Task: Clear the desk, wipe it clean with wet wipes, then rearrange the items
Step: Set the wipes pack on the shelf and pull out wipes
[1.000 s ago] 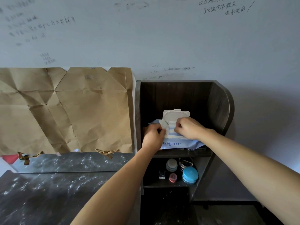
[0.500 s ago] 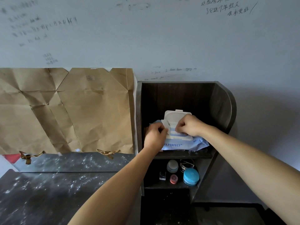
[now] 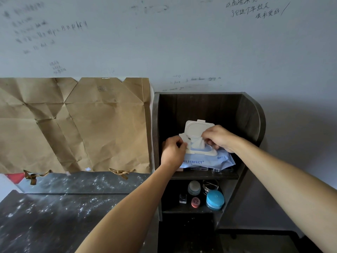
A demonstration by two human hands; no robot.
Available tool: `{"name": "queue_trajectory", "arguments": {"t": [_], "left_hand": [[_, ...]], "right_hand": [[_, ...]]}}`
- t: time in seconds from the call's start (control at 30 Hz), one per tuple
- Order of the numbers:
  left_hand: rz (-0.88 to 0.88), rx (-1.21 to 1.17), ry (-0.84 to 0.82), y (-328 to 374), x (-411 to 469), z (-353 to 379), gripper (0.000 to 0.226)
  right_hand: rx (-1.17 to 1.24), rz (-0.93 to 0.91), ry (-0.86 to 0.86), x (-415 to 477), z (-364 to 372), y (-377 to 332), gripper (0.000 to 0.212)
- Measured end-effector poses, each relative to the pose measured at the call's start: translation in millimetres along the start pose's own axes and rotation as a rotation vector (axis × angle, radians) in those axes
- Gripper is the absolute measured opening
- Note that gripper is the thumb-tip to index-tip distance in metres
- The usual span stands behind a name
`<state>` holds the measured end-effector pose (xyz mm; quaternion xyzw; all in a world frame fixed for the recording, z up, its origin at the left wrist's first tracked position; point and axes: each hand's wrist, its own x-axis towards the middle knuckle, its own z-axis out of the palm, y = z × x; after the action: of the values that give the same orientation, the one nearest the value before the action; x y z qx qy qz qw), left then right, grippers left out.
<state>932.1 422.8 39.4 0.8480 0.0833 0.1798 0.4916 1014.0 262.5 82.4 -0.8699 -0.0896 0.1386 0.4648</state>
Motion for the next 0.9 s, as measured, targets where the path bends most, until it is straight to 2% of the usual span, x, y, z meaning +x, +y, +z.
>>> {"name": "queue_trajectory", "arguments": {"t": [0.23,0.3,0.37,0.4,0.47,0.53,0.57,0.67,0.73,0.8,0.9], "left_hand": [[-0.008,0.010,0.035,6,-2,-1,0.020],[-0.002,0.015,0.036,7,-4,-1,0.021],[-0.003,0.015,0.037,6,-5,0,0.021],[-0.001,0.014,0.040,6,-6,0,0.022],[0.008,0.018,0.046,6,-7,0,0.021],[0.010,0.023,0.048,6,-7,-1,0.020],[0.006,0.023,0.048,6,-7,-1,0.020],[-0.006,0.017,0.046,5,-7,-2,0.019],[-0.014,0.017,0.047,6,-9,-1,0.014],[-0.018,-0.018,0.064,8,-11,0,0.013],[0.043,-0.118,0.164,16,-13,-2,0.025]], "right_hand": [[0.507,0.056,0.102,-6,-3,3,0.014],[0.341,-0.002,0.189,-8,-1,5,0.013],[0.070,-0.184,0.310,-8,0,7,0.008],[-0.017,-0.273,0.298,-10,0,6,0.012],[-0.264,-0.331,0.148,-13,2,4,0.026],[-0.502,-0.333,0.166,-14,2,3,0.017],[-0.466,-0.364,0.250,-14,1,3,0.012],[0.114,-0.371,0.472,-15,-7,-4,0.010],[0.354,-0.279,0.442,-15,-14,-10,0.014],[0.445,-0.151,0.355,-17,-15,-9,0.015],[0.520,0.005,0.275,-20,-13,-1,0.018]]}}
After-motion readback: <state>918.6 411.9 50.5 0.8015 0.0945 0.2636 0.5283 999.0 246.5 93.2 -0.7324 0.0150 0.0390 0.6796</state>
